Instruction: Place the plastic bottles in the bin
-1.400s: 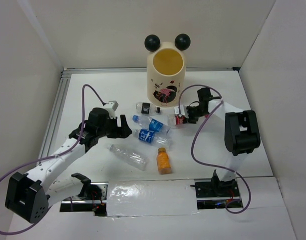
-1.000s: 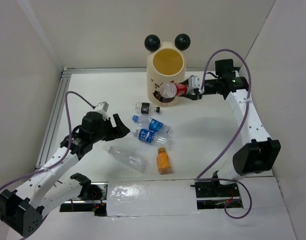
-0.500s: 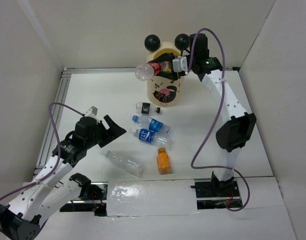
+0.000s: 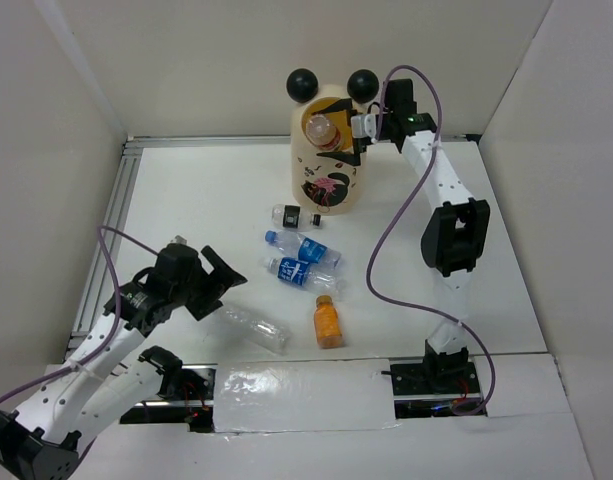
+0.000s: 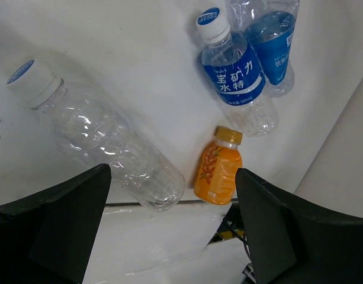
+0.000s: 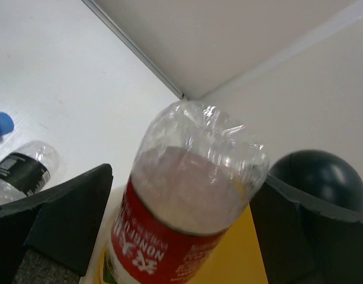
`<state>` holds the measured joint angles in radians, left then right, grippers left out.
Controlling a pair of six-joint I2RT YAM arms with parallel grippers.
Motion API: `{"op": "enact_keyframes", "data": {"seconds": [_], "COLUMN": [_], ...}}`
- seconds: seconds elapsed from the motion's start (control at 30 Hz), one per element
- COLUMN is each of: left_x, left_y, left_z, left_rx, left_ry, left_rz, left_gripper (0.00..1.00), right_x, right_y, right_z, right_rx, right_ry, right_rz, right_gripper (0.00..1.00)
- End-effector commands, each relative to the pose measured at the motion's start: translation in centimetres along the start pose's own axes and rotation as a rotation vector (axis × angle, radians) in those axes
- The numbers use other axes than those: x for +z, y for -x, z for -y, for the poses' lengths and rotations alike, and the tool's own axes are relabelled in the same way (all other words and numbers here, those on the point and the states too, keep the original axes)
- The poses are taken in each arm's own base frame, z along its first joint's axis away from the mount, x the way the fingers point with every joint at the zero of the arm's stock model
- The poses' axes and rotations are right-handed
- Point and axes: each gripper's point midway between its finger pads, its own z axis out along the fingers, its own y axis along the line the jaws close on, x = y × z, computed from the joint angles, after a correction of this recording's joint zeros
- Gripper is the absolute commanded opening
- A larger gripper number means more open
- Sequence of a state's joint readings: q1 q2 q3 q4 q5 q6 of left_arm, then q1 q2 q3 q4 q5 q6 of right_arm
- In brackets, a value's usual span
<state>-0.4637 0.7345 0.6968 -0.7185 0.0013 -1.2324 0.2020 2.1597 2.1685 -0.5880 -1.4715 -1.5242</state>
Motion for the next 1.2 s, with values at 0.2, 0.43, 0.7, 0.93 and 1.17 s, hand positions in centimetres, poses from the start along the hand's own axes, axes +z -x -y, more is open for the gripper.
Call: {"op": "enact_keyframes", "data": {"seconds": [0.2, 0.43, 0.7, 0.93, 1.17], "left_x": [2.3, 4.4, 8.8, 11.0, 7.3], "left_y": [-0.9, -1.8, -3.2, -3.0, -2.3], "left_z": [-2.4, -3.7, -5.6, -2.7, 3.3], "left_rx": [-0.129, -0.136, -0.113, -0.05, 0.119], "left_ry": [0.099, 0.188, 0.316, 0.274, 0.119], "left_rz": [-0.002, -0.009, -0.019, -0.027, 0.022], "left_gripper": [0.99, 0.99, 0.99, 0.58, 0.05], "right_x": [-1.2, -1.8, -3.9, -6.0, -9.7], "right_y": [7.9, 12.7, 14.4, 13.0, 11.4], "right_z": [1.9, 2.0, -2.1, -4.7, -10.1], "right_rx": [-0.078, 0.099, 0.387, 0.644, 0.799], "right_ry": [-0.006, -0.014, -0.085, -0.189, -0.33], "right_rz": [0.127, -0.009, -0.132, -0.348, -0.506], "right_gripper": [1.0, 1.0, 1.0, 1.0, 0.28]}}
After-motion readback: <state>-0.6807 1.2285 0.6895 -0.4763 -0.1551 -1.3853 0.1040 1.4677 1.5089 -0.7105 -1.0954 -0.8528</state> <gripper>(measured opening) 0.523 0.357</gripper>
